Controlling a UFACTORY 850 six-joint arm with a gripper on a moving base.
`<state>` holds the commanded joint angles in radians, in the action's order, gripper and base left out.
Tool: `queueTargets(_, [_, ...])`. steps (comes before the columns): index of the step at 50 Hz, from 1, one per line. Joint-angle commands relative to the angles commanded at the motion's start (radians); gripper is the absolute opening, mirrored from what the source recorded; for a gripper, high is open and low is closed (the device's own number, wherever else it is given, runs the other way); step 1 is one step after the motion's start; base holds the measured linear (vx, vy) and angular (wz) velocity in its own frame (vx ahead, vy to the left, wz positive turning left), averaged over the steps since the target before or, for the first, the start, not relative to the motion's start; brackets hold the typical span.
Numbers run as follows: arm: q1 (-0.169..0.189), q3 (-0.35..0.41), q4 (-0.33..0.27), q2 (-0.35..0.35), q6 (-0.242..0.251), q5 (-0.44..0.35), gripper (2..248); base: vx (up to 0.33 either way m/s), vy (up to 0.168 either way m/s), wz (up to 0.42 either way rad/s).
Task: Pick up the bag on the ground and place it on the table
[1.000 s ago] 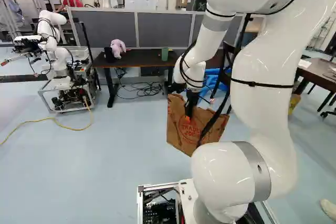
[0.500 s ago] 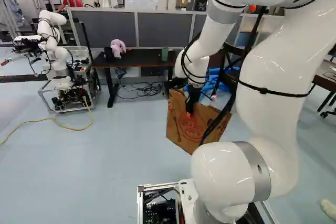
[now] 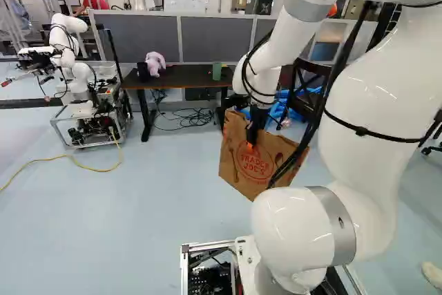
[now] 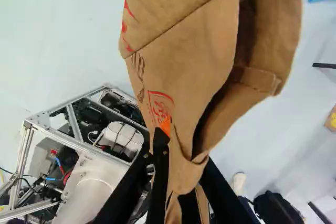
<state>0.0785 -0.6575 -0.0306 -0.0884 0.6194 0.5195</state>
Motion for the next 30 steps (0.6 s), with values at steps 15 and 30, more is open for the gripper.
queueTargets(15, [0.009, 0.002, 0.010, 0.059, 0.000, 0.049, 21, 0.000, 0.000, 0.000])
queueTargets(30, [0.010, -0.011, 0.014, 0.105, 0.000, 0.099, 21, 0.000, 0.000, 0.000])
